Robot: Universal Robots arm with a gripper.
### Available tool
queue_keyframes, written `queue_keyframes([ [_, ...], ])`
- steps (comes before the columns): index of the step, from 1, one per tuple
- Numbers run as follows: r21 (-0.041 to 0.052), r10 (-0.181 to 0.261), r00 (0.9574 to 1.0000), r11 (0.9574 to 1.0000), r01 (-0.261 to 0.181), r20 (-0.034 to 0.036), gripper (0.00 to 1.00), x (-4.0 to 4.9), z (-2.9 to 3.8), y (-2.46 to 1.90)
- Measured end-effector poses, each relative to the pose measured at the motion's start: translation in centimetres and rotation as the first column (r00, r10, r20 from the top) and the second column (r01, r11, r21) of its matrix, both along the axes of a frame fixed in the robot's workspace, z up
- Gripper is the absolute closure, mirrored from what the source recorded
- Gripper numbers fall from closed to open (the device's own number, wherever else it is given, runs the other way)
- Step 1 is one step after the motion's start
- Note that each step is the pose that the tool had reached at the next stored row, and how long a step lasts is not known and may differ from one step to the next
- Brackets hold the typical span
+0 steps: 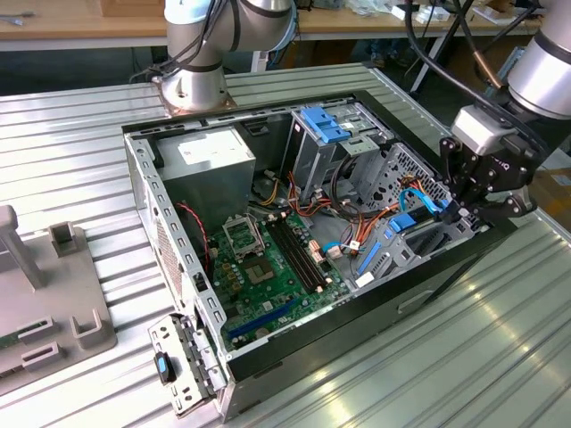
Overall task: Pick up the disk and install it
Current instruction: 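Insert the second disk wire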
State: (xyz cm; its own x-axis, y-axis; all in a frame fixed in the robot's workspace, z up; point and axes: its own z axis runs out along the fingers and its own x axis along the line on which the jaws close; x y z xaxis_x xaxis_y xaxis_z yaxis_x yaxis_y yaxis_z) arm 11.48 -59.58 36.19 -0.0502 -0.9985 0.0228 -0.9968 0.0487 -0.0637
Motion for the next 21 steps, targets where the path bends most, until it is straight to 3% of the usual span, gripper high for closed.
queue_keyframes([
  [3, -0.0001, 0.0, 1.0, 1.0, 0.0, 0.0, 0.89, -0.17, 0.0, 0.92],
  [10, 0.0001, 0.0, 1.0, 1.0, 0.0, 0.0, 0.89, -0.44, -0.01, 2.32],
  [18, -0.0002, 0.0, 1.0, 1.0, 0.0, 0.0, 0.89, -0.48, -0.03, 2.59],
  [21, 0.0005, 0.0, 1.0, 1.0, 0.0, 0.0, 0.89, -0.48, -0.58, 2.6],
])
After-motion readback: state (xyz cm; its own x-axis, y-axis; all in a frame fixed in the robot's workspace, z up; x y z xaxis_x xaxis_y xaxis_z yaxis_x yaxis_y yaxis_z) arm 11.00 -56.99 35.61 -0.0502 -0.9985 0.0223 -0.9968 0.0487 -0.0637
